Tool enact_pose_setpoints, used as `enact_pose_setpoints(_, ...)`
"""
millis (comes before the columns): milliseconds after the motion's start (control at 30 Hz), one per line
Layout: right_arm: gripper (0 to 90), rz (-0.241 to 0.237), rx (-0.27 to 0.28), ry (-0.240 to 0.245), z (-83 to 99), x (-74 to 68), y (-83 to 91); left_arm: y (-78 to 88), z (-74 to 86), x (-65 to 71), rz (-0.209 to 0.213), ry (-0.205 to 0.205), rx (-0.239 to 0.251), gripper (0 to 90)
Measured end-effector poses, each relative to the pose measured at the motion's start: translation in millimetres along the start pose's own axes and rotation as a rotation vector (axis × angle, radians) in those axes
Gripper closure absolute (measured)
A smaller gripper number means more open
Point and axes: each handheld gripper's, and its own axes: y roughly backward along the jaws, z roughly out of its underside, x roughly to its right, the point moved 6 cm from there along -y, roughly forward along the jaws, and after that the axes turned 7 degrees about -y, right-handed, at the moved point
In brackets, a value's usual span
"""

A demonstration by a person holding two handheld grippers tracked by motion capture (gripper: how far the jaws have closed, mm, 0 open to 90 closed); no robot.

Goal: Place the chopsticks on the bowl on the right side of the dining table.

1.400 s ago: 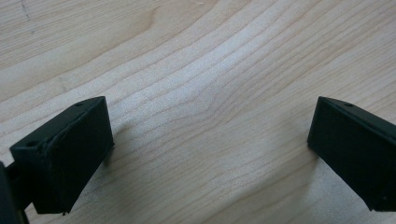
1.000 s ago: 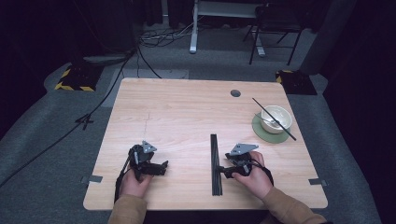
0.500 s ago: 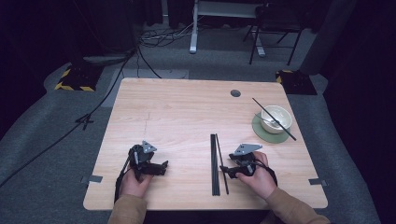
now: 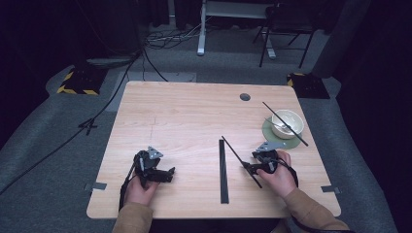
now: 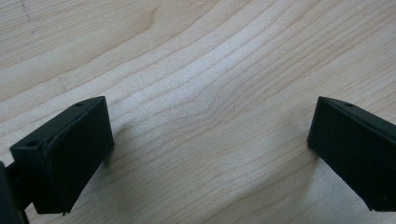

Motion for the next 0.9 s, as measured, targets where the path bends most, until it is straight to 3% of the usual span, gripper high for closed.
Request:
enact_pose_setpoints(167,41.7,-0.027,0.008,0.012,-2.1,-6.5,1.8,0.0,0.0,0.0,-0.001,0.000,0.000,0.4)
enact_pose_setpoints(200,47.7,-0.036,0.006,0.016,-2.8,-9.4,1.6,0.0,0.0,0.0,-0.001,0.000,0.000,0.4)
enact_pose_setpoints(233,58.3,-0.066,-0.006,0.056,-3.9,-14.2,1.8,0.1,0.1,0.1,0.000,0.001,-0.001,0.4)
enact_pose_setpoints(300,61.0,-0.074,-0.009,0.061,-4.6,-15.8,1.9,0.0,0.1,0.1,0.000,0.001,-0.001,0.4)
enact_pose_setpoints(433,75.8,-0.089,-0.044,0.075,-6.5,-21.2,0.8,0.2,0.1,0.1,0.000,0.001,-0.002,0.4)
enact_pose_setpoints(567,81.2,-0.078,-0.076,0.087,-6.6,-16.3,-3.8,0.0,0.0,0.1,0.001,0.001,0.000,0.4)
enact_pose_setpoints(700,79.9,-0.048,-0.062,0.066,-10.2,-4.5,-1.9,0.1,0.1,0.2,0.001,0.001,-0.002,0.4)
enact_pose_setpoints(800,78.7,-0.041,-0.055,0.051,-11.5,-2.6,-0.3,0.1,0.2,0.0,0.002,-0.001,-0.003,0.4)
enact_pose_setpoints(833,78.4,-0.051,-0.055,0.075,-11.5,-2.7,-0.5,0.1,0.1,-0.1,0.001,-0.002,-0.001,0.4)
enact_pose_setpoints(900,78.3,-0.054,-0.068,0.074,-10.5,-5.4,-2.0,0.2,0.1,0.0,-0.001,0.001,-0.002,0.4)
